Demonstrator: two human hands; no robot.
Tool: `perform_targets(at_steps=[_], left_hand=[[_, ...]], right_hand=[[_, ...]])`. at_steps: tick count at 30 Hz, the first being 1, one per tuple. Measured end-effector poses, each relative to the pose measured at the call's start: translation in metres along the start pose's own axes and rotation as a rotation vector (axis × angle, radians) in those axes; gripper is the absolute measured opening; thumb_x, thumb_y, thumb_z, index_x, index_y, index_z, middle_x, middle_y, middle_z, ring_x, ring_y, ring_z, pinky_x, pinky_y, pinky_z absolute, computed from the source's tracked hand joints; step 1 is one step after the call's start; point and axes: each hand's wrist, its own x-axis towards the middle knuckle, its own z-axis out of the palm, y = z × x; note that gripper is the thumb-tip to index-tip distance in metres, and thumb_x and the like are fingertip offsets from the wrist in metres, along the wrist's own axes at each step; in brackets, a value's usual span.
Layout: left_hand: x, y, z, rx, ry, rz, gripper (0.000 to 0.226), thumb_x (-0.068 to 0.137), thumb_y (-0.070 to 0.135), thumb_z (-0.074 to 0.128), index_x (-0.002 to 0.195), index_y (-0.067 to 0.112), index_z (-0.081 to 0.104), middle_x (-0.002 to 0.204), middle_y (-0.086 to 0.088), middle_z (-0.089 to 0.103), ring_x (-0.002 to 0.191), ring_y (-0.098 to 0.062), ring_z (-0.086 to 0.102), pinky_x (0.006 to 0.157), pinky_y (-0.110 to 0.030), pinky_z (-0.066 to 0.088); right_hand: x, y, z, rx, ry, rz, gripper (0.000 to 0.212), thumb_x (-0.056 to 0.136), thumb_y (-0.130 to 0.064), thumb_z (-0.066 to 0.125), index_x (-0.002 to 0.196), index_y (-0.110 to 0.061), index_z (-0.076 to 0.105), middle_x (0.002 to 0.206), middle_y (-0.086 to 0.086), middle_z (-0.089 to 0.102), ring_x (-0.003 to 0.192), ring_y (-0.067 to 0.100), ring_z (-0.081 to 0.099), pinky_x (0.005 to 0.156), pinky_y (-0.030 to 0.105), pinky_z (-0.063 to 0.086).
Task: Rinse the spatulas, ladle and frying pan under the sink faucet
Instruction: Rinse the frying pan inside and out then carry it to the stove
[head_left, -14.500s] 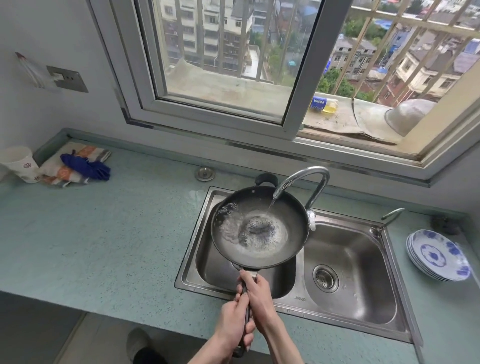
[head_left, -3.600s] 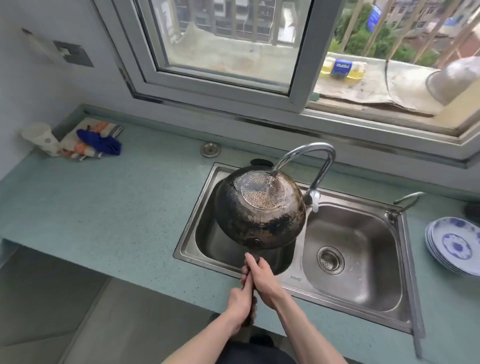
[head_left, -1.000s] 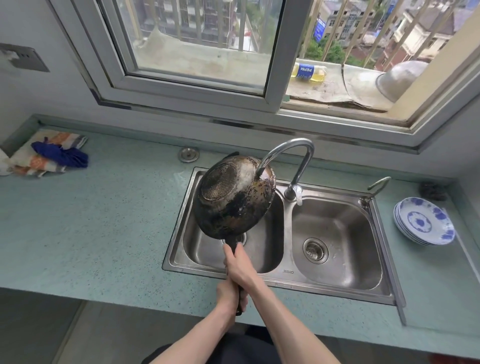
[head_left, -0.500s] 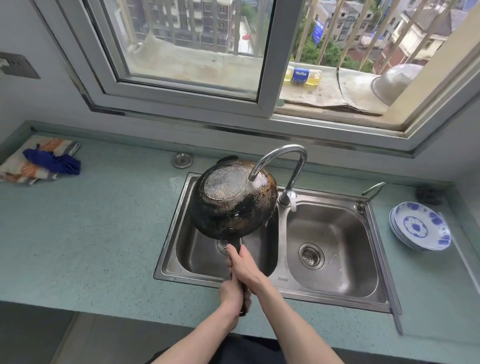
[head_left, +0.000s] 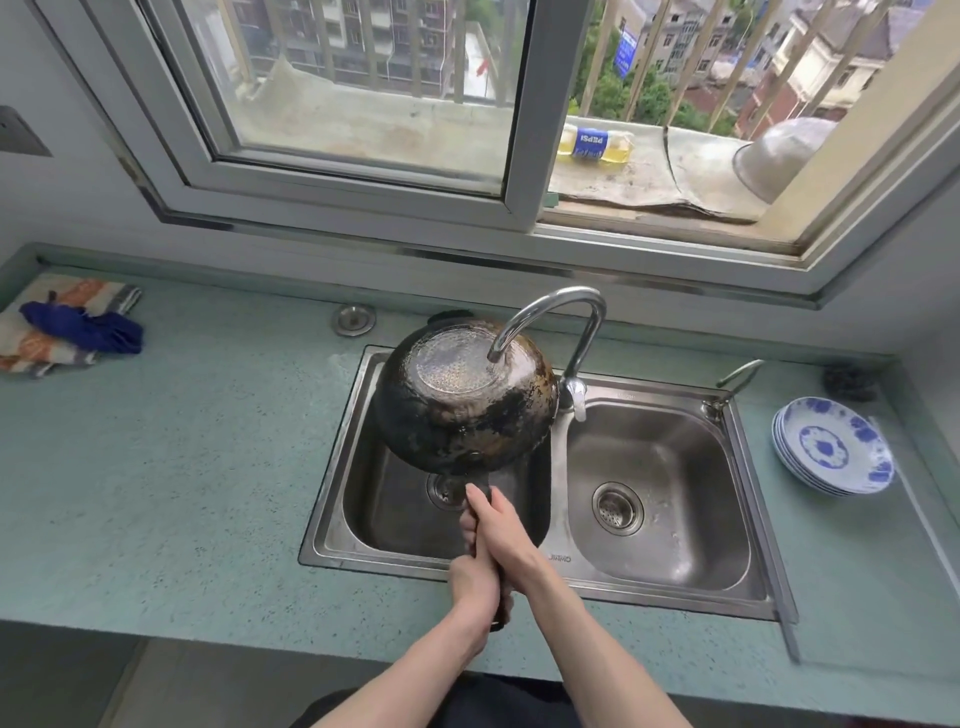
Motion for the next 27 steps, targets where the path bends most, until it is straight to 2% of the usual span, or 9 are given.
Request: perform_targets(at_steps=[6,12,22,27], left_hand=[[0.001,0.000,-0.013,0.115,0.041,0.098,0.072,0.099,0.066,0.040,0.068,0.004,0.060,0.047,-0.010,0.056,0.037,-0.025,0.052,0.037,-0.027,0.039],[0.003,-0.002,-0.030,0.205,0.045,0.145,0.072,0.099,0.068,0.038,0.075,0.005,0.065,0.052,-0.007,0.063,0.040,-0.022,0.057,0.039,-0.027,0.042],[0.010,-0.016,-0.046,0.152,-0.074,0.134,0.060,0.101,0.061,0.044,0.069,0.010,0.053,0.051,-0.006,0.053,0.039,-0.022,0.048,0.041,-0.028,0.038],[0.011,-0.024,-0.057,0.097,-0.099,0.125,0.059,0.102,0.057,0.046,0.068,0.010,0.050,0.052,-0.009,0.050,0.037,-0.020,0.043,0.041,-0.026,0.035]], right_hand=[[0.002,0.006,0.006,0.185,-0.014,0.080,0.028,0.106,-0.039,0.053,0.104,-0.011,0.046,0.068,-0.002,0.049,0.058,0.012,0.045,0.059,0.027,0.043],[0.001,0.008,0.016,0.262,-0.040,0.104,0.026,0.108,-0.036,0.051,0.109,-0.011,0.045,0.068,0.000,0.049,0.058,0.012,0.046,0.058,0.026,0.046],[-0.009,0.019,0.022,0.226,0.015,0.078,0.026,0.107,-0.037,0.052,0.106,-0.012,0.046,0.069,0.000,0.050,0.059,0.013,0.048,0.059,0.028,0.047],[-0.013,0.026,0.032,0.079,0.025,0.027,0.025,0.107,-0.036,0.053,0.105,-0.011,0.046,0.071,0.000,0.051,0.060,0.012,0.048,0.058,0.025,0.048]])
